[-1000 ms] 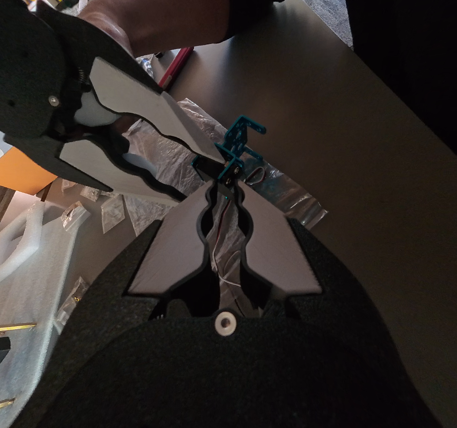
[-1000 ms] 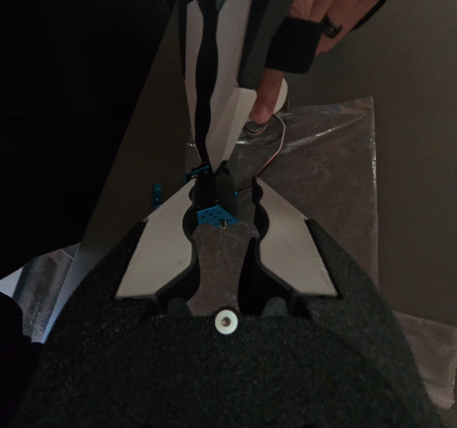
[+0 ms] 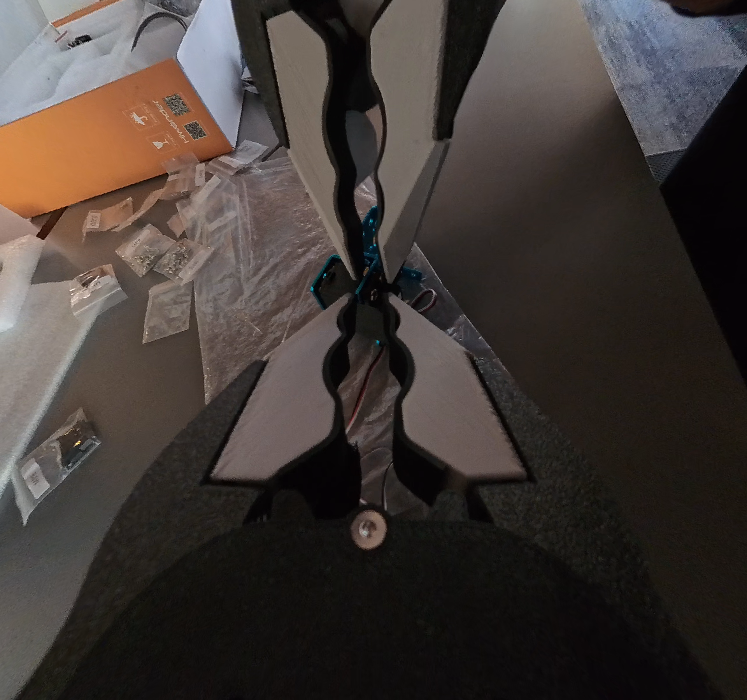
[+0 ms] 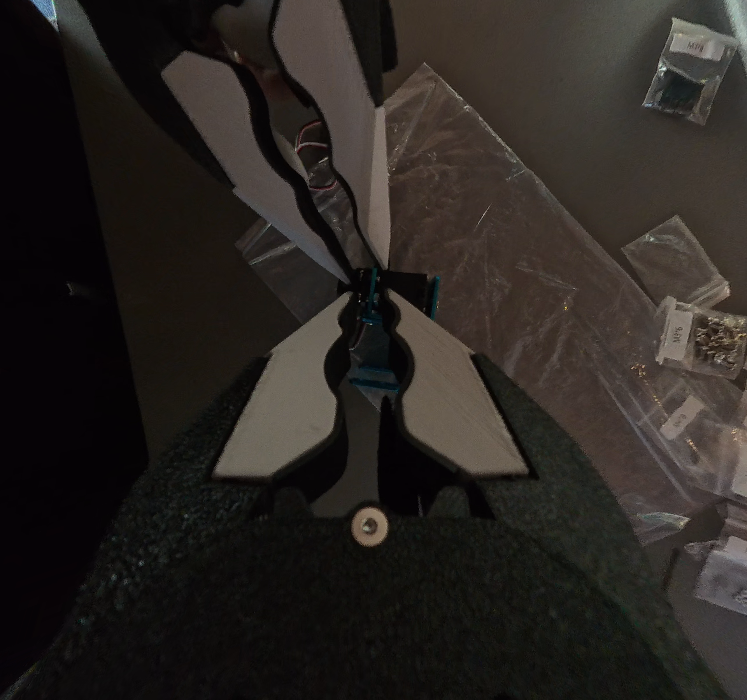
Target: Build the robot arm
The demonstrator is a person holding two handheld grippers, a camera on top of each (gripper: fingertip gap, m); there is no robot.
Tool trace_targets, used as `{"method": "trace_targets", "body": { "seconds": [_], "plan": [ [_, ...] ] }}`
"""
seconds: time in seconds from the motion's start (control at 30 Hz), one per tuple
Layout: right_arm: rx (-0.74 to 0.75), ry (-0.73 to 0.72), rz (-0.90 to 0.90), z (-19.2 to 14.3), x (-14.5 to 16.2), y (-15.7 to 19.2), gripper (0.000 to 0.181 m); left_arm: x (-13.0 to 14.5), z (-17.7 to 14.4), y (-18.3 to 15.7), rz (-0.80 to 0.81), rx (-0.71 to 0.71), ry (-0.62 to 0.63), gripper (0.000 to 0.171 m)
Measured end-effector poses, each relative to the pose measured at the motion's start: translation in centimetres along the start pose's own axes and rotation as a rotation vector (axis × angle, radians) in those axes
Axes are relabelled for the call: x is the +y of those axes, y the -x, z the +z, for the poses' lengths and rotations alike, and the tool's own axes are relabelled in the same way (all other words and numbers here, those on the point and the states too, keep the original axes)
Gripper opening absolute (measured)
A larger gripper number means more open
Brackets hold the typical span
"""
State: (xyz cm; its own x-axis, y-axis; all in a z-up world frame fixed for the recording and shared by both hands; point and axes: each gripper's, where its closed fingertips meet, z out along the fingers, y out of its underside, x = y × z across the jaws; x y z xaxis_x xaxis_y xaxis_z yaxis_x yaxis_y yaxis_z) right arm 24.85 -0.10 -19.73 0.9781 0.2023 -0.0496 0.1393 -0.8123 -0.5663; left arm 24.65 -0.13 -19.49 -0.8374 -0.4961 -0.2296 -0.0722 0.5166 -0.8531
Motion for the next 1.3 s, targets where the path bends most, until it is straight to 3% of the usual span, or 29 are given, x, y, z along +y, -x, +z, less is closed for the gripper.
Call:
{"method": "trace_targets", "body": {
  "seconds": [0.3, 0.47, 0.57, 0.6, 0.77, 0.9, 1.03, 1.3],
  "plan": [
    [-0.016, -0.027, 0.059, 0.0, 0.0, 0.2, 0.009, 0.0, 0.0, -0.2, 0.049, -0.014, -0.024, 0.012],
    [-0.012, -0.105, 0.053, -0.3, 0.0, -0.1, 0.009, -0.3, -0.2, 0.4, -0.027, 0.015, -0.058, 0.016],
    [-0.059, -0.238, 0.099, -1.3, -0.2, -0.2, 0.009, -0.5, -0.7, 0.8, -0.151, 0.145, -0.051, 0.068],
    [-0.089, -0.29, 0.109, -1.7, -0.4, 0.0, 0.009, -0.6, -0.5, 1.0, -0.181, 0.178, -0.05, 0.075],
    [-0.08, -0.464, 0.121, -3.9, -0.3, -0.1, 0.009, -1.6, 1.9, -0.2, -0.162, 0.351, -0.042, 0.083],
    [-0.076, -0.653, 0.087, -6.4, -1.1, 0.5, 0.01, -2.9, 3.4, -1.1, -0.107, 0.386, -0.058, 0.069],
    [-0.031, -0.622, 0.103, -6.7, 0.3, 0.6, 0.011, -2.8, 3.8, -0.9, 0.004, 0.328, 0.018, 0.069],
    [0.156, -0.413, 0.005, -4.7, 2.1, 0.6, 0.015, -0.3, 4.5, -1.1, 0.152, 0.271, 0.232, 0.069]
  ]
}}
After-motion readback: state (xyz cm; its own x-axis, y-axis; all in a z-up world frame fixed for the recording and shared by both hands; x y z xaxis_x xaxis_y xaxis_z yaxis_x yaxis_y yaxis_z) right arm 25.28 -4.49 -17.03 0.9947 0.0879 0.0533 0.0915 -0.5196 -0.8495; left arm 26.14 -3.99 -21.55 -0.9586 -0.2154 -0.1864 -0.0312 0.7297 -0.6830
